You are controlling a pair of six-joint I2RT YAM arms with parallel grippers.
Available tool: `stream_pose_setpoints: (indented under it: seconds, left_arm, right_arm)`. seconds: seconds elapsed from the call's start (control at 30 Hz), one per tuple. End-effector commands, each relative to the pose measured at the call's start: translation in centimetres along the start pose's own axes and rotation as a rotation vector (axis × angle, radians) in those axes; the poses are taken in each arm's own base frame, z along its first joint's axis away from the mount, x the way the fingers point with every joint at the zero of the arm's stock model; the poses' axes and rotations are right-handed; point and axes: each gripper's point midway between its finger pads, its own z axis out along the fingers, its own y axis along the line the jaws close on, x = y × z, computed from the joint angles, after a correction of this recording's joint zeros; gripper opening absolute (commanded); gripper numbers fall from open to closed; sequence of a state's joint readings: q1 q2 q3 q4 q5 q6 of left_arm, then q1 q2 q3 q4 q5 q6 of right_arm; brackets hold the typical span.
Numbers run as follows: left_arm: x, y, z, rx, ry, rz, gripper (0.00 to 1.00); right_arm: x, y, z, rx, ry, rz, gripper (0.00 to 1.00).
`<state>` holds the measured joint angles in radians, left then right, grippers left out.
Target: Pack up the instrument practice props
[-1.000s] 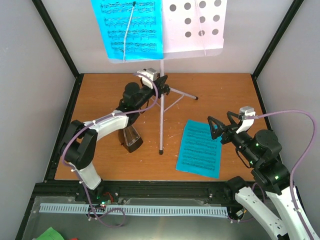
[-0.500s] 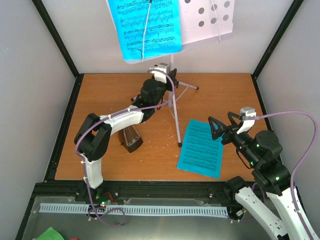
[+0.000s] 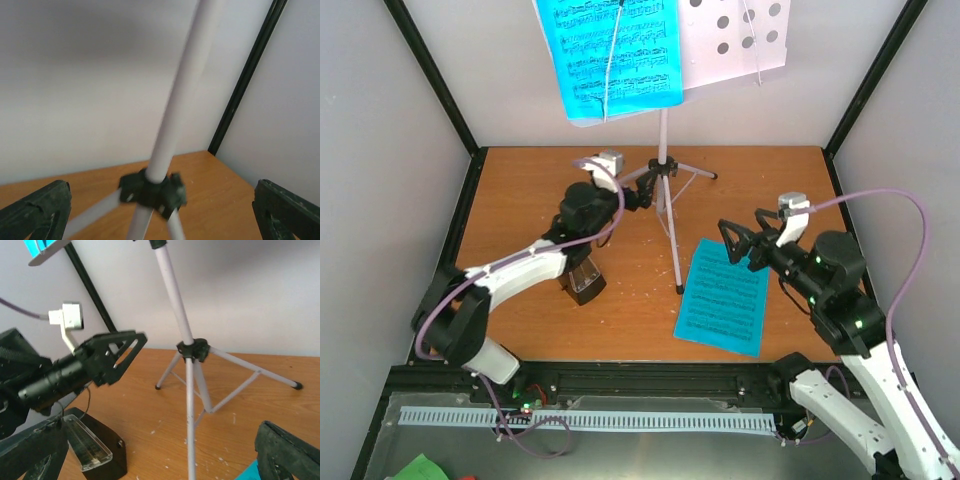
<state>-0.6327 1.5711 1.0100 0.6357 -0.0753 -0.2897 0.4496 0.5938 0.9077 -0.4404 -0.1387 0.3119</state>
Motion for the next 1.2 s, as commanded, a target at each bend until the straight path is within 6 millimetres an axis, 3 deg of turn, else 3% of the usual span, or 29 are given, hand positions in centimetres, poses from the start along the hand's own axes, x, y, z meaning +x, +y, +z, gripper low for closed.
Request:
stream_pose_setpoints:
  seconds: [0.0, 0.13, 0.2, 0.3, 0.43, 0.5, 0.67, 0.8, 0.87, 1.07, 1.17]
  left_arm:
    - [1.3, 2.6, -4.5, 0.067, 0.078, -0.104, 0.99]
    - [1.3, 4.5, -8.5, 0.142, 0.156, -0.144, 0.99]
    - [-0.1, 4.5, -10.0, 0.162, 0.179, -0.147, 0.99]
    - [-4.7, 4.4, -12.7, 0.177, 0.126, -0.165, 0.99]
    - [-10.8, 4.0, -16.0, 0.26, 0.04, -0.21, 0.85]
    - [-13.2, 3.7, -16.7, 0.306, 0.037, -0.221, 0.81]
    - [-17.4, 2.4, -16.4, 0.404, 0.061, -0.226, 0.72]
    - [-19.7, 1.2, -16.1, 0.465, 0.058, -0.175, 0.67]
    - [-20.2, 1.4, -15.6, 0.455, 0.063, -0.136, 0.64]
    - [-21.2, 3.4, -13.7, 0.336, 0.058, 0.014, 0.55]
    - [-21.6, 3.2, -12.8, 0.33, 0.053, 0.054, 0.53]
  right_arm:
    - [-3.8, 3.4, 1.5, -0.151, -0.037, 0.009, 1.0]
    - [-7.1, 6.9, 3.2, -0.318, -0.015, 0.074, 0.99]
    - [-8.7, 8.9, 3.9, -0.418, -0.006, 0.117, 0.97]
    - [-10.7, 10.8, 5.5, -0.516, -0.007, 0.158, 0.93]
    - [-12.6, 12.8, 7.5, -0.547, -0.007, 0.201, 0.89]
    - [-13.2, 14.6, 8.2, -0.584, 0.0, 0.201, 0.88]
    - [-14.7, 18.4, 9.5, -0.638, -0.012, 0.177, 0.87]
    - [-15.3, 19.4, 10.8, -0.639, -0.01, 0.185, 0.84]
    - [-15.2, 19.6, 11.9, -0.632, 0.011, 0.199, 0.82]
    - [-16.1, 21.4, 12.6, -0.703, 0.042, 0.209, 0.77]
    - [-16.2, 21.6, 12.9, -0.705, 0.039, 0.207, 0.76]
